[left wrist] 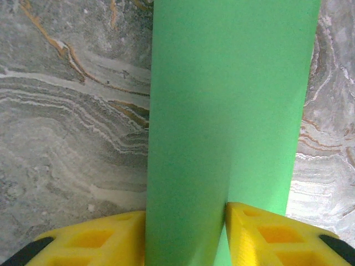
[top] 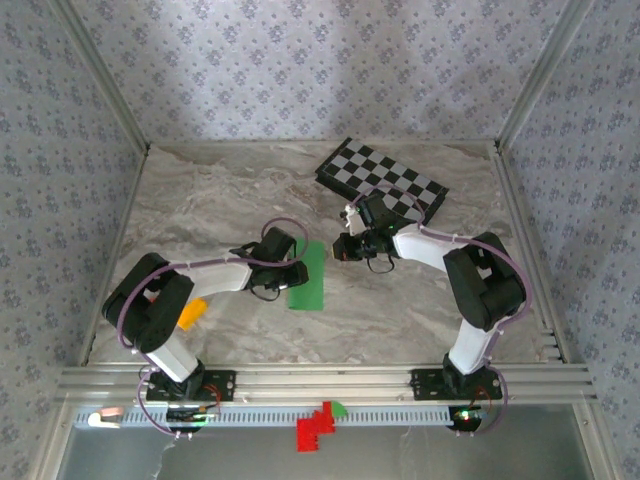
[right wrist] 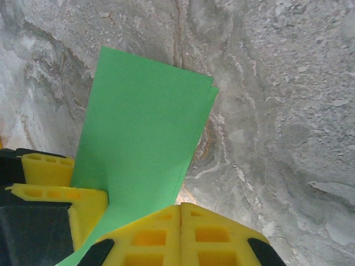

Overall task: Fold a paper plane with a square sheet of paper (pick it up from the middle)
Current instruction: Hold the square sheet of paper at the center of the table.

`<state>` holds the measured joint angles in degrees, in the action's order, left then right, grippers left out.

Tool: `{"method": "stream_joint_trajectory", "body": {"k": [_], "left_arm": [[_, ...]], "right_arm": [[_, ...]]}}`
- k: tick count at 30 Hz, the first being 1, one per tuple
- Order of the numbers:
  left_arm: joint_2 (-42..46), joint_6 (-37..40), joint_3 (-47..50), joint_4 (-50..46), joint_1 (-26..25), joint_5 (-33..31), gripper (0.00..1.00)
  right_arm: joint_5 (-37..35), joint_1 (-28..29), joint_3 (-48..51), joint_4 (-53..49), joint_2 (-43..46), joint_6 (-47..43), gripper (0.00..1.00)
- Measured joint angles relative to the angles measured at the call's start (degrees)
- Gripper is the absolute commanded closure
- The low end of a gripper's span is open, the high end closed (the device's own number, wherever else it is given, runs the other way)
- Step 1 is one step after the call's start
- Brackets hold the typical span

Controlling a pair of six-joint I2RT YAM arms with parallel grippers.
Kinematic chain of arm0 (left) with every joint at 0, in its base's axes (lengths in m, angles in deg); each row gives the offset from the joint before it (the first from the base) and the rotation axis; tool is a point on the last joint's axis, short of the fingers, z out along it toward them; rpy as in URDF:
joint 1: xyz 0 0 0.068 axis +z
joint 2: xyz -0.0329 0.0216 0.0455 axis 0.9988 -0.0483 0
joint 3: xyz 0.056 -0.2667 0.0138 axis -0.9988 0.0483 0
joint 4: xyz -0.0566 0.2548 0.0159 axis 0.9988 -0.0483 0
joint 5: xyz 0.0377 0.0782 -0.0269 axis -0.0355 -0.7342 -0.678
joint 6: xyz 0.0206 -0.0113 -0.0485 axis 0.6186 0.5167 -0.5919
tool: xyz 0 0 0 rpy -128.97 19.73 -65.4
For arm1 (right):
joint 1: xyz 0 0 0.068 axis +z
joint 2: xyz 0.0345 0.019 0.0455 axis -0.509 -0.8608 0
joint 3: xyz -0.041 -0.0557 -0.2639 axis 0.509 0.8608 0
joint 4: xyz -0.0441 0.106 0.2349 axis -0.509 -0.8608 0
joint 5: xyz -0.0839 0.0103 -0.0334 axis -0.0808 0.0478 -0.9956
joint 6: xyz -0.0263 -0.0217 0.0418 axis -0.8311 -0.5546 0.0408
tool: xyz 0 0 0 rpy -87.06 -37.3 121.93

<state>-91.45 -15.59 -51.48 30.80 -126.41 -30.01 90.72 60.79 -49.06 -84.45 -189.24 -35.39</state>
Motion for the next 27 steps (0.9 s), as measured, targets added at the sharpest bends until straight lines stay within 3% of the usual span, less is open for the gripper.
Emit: {"method": "stream_joint_trajectory", "body": {"k": [27], "left_arm": [[-0.20,0.00,-0.13,-0.11,-0.37,-0.87,0.57]], "right_arm": [[6.34,5.86,-0.39,4.09,-7.17,7.28,1.00]]}}
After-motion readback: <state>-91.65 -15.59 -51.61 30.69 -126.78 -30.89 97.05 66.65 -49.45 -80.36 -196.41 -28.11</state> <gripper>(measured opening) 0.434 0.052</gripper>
